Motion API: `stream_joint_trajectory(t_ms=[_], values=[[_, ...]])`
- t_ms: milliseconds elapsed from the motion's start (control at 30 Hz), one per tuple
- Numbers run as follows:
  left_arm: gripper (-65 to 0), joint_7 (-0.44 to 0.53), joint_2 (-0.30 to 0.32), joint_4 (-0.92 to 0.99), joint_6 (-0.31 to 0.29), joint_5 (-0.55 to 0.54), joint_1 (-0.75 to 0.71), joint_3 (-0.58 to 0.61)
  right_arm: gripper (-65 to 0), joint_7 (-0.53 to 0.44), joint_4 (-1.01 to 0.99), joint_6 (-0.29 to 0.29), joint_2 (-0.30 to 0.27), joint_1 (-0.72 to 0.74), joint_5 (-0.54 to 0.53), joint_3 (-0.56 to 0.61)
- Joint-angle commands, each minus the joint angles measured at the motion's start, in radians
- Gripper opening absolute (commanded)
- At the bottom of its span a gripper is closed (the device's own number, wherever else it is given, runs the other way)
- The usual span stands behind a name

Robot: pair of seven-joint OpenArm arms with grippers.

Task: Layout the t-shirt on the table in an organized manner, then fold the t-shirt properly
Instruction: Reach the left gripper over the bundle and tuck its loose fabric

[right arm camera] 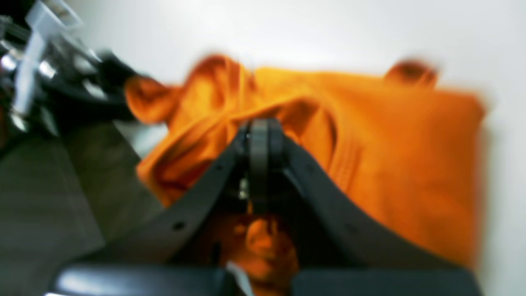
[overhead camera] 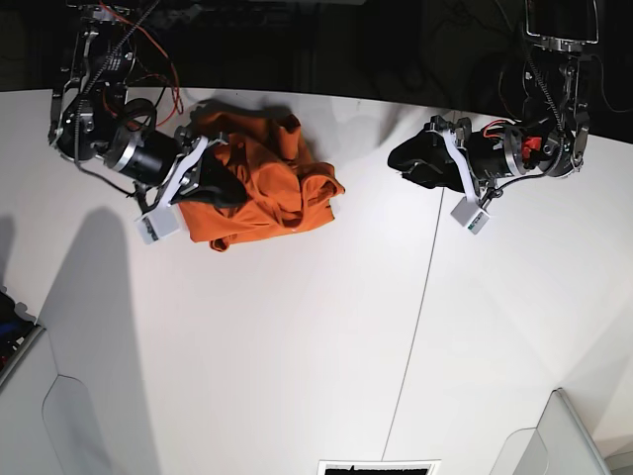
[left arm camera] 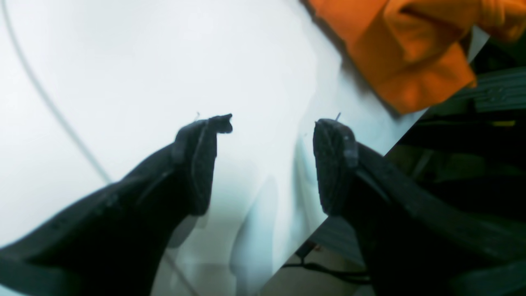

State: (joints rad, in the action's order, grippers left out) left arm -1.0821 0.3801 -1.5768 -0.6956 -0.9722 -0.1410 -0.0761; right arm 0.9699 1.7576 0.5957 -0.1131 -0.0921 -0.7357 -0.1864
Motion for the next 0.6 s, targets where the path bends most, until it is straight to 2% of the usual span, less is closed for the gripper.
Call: stream_joint_trajectory(t_ms=[0,100,233,400,500,567], values=[[-25.5,0.01,0.014,-0.021,-0.003,-0.023,0.01,-0.005,-65.0,-0.045,-0.012,0.003,-0.003,0.0,0.009,0.022],[-25.5,0.008,0.014,-0.021,-0.003,-0.034,0.01,-0.005,-65.0,-0.087,-0.102,0.003,-0.003,-0.002,0.036,0.086],[-25.6,-0.015,0.014,-0.028,-0.003,-0.065,0.01,-0.018,-65.0,-0.093,-0.112,0.003,-0.003,0.001,-0.039,0.119],[-25.6,-0.117,0.021,-0.073,-0.003,-0.227,0.01,-0.154,-65.0,-0.093,0.018,0.003,-0.003,0.001,-0.068,0.095],[-25.6,-0.158,0.04,-0.122,-0.003,-0.317,0.01,-0.248,-65.0,-0.095,0.097,0.003,-0.003,0.018,-0.045,0.071],[-25.6,-0.177,0.054,-0.171,-0.003,-0.357,0.009,-0.27,-65.0,-0.106,0.104,0.003,-0.003,0.05,-0.019,0.048]])
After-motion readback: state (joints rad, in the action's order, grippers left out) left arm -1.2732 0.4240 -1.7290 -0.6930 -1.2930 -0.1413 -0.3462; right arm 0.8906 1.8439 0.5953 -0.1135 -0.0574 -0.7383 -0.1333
